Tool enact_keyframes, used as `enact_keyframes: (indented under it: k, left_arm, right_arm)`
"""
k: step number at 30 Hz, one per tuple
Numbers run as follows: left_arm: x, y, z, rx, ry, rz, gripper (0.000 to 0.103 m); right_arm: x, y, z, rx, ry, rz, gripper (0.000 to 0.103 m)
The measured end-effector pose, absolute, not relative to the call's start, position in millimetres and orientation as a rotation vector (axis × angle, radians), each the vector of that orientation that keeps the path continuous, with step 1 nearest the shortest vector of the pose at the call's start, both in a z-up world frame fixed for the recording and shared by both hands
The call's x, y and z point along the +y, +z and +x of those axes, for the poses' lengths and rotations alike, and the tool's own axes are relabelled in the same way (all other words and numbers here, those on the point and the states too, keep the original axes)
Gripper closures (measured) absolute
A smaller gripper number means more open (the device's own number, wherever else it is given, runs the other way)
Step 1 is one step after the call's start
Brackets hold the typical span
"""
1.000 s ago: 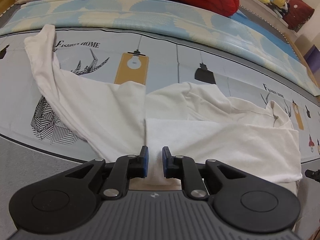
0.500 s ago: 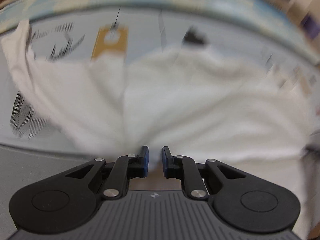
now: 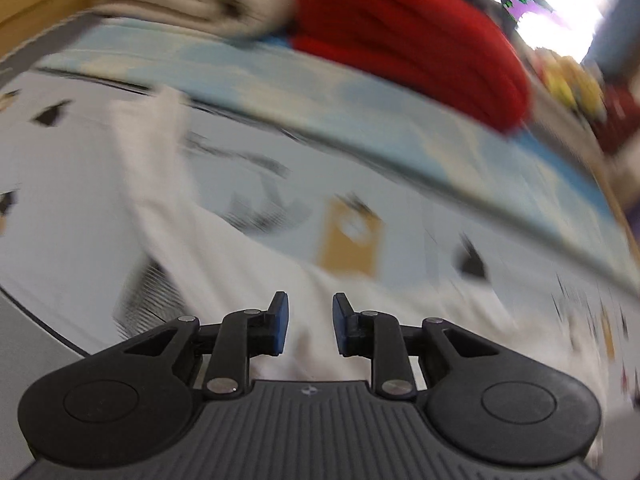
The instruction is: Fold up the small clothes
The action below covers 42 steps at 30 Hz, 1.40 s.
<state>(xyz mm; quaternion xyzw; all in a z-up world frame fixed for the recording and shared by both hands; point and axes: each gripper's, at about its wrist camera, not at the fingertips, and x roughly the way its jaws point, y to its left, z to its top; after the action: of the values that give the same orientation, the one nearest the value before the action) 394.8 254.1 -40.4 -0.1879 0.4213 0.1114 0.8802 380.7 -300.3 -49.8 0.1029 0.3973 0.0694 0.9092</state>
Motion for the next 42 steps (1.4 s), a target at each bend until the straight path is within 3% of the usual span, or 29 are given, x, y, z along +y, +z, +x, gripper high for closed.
enact_keyframes:
  k: [6, 11, 20, 27, 28, 29, 30, 42]
  left_arm:
    - [339, -65, 405, 0.782, 0.377, -0.519, 0.072]
    - [387, -76, 419, 0.676, 0.377, -0.604, 0.052]
    - [462, -123, 422, 0.59, 0.38, -0.771, 0.052]
    - [464, -123, 440, 0.582, 0.347, -0.85, 0.046]
    - [459, -122, 443, 0.594, 0.36, -0.824, 0.054]
    - [454, -121, 446, 0.61, 0.381, -0.789, 0.084]
    - [454, -124, 446, 0.636, 0.388, -0.777, 0.101]
    - [429, -51, 398, 0.521, 0.446, -0.782, 0.1]
  right_arm:
    - [-297, -30, 379, 0.764, 0.19, 0.226, 0.064]
    - [-293, -25, 380, 0.759, 0.22, 0.218, 0.064]
    - [-288, -31, 384, 0.769, 0.227, 0.159, 0.064]
    - [-286, -29, 390, 0.766, 0.223, 0.163, 0.064]
    - [-285, -29, 390, 0.765, 0.223, 0.165, 0.064]
    - [-284, -29, 391, 0.765, 0.226, 0.166, 0.063]
    - [-282, -29, 391, 0.763, 0.228, 0.164, 0.063]
    - [-282, -17, 385, 0.729, 0.225, 0.174, 0.063]
